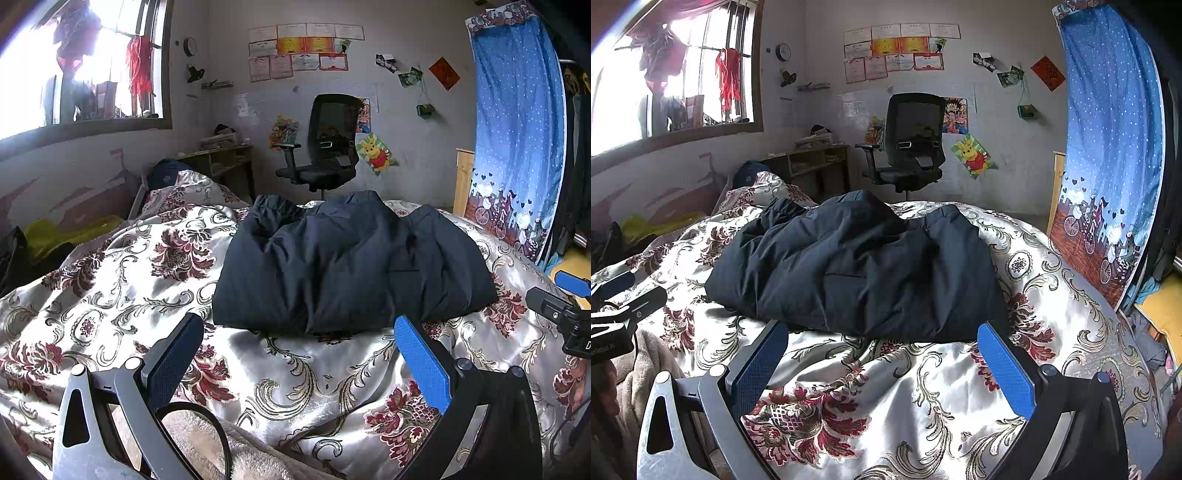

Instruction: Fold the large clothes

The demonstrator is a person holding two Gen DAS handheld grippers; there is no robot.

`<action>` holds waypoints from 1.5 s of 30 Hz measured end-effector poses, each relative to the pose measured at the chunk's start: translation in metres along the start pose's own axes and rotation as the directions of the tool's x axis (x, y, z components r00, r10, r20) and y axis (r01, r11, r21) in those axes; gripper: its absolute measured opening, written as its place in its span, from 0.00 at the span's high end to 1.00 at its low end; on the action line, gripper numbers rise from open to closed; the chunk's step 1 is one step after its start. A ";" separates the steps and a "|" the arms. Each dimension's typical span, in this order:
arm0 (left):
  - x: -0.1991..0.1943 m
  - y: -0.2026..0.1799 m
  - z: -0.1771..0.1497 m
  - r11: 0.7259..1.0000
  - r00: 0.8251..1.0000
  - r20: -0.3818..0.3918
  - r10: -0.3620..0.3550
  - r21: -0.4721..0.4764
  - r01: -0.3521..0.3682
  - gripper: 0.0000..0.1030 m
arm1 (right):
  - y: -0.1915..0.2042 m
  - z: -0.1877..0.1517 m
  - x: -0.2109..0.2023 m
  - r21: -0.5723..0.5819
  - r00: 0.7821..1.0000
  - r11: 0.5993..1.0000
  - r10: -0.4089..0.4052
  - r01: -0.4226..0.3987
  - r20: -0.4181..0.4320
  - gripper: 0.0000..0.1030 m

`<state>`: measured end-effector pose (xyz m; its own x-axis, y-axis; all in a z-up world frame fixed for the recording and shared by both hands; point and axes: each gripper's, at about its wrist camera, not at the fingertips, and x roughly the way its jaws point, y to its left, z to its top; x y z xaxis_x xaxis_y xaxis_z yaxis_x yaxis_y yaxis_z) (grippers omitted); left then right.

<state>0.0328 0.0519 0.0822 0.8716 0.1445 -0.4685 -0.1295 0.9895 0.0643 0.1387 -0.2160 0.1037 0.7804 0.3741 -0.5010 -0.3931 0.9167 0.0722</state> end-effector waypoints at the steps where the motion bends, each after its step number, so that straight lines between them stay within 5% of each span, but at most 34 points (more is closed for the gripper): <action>1: 0.000 0.000 0.000 1.000 1.000 0.000 0.000 0.000 0.000 0.01 | 0.000 0.000 0.000 0.000 1.000 1.000 0.000 0.000 0.000 0.00; 45: -0.003 -0.004 -0.001 1.000 1.000 -0.005 0.006 -0.013 -0.006 0.01 | 0.000 -0.001 0.000 0.000 1.000 1.000 0.001 -0.001 -0.003 0.00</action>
<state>0.0303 0.0480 0.0830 0.8685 0.1506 -0.4723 -0.1411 0.9884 0.0557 0.1386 -0.2162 0.1030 0.7789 0.3745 -0.5031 -0.3938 0.9163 0.0724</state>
